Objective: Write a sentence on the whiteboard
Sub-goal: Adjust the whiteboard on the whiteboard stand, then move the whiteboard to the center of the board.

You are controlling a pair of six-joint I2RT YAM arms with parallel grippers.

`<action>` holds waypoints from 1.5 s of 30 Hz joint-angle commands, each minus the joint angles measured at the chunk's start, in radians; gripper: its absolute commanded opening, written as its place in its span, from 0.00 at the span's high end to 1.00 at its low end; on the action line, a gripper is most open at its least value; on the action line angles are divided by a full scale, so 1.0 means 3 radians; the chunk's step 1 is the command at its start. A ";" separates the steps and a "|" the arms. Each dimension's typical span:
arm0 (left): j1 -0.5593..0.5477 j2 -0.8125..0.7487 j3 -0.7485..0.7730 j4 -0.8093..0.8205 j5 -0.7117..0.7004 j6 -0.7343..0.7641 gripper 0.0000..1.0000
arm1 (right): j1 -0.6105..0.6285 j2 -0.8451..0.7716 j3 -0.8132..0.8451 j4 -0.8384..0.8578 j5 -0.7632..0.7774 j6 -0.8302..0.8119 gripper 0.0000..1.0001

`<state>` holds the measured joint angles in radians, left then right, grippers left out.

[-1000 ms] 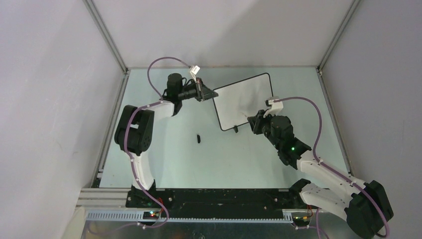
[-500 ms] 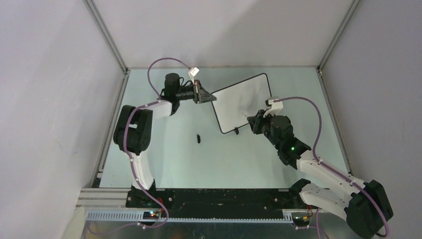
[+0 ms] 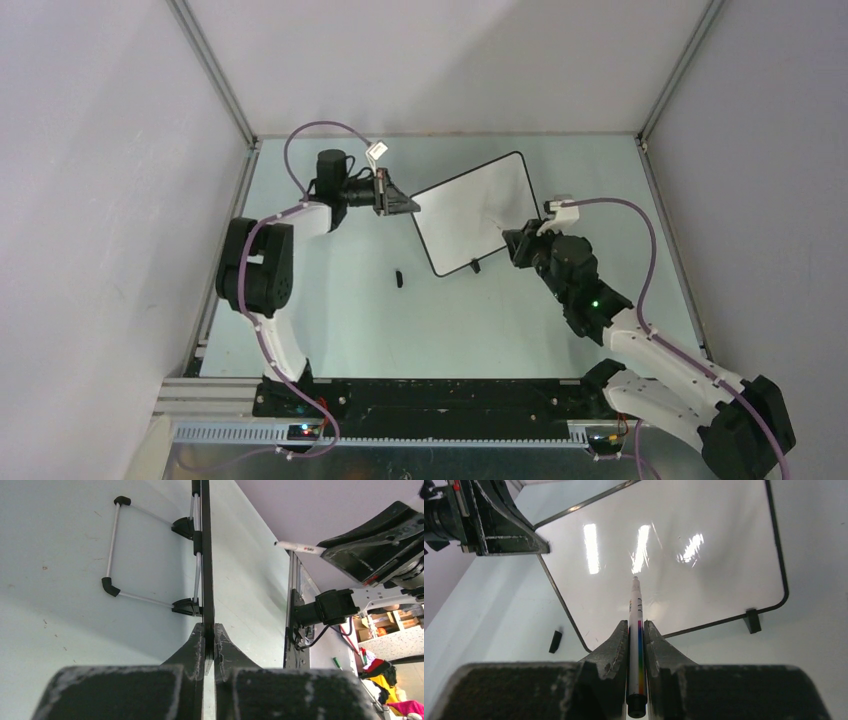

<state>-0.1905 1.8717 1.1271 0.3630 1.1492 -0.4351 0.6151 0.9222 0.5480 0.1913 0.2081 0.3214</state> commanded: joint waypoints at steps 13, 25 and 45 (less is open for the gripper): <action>-0.0355 -0.0155 0.0151 -0.0023 -0.0557 0.0062 0.96 | -0.1344 -0.0163 0.0048 -0.0040 0.0628 0.0674 1.00; -0.0310 -0.0031 0.0147 0.0188 -0.0565 -0.0108 0.57 | -0.2260 0.1647 0.0973 -0.0014 -0.0688 0.0917 1.00; -0.0181 0.0083 -0.0027 0.0806 -0.0550 -0.0529 0.67 | -0.2254 0.2349 0.1209 -0.0241 -0.1779 0.0912 1.00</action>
<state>-0.2501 1.8862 1.1069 0.5503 0.9741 -0.5713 -0.0772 1.6966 0.9504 0.1234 -0.2825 0.5907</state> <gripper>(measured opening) 0.348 0.173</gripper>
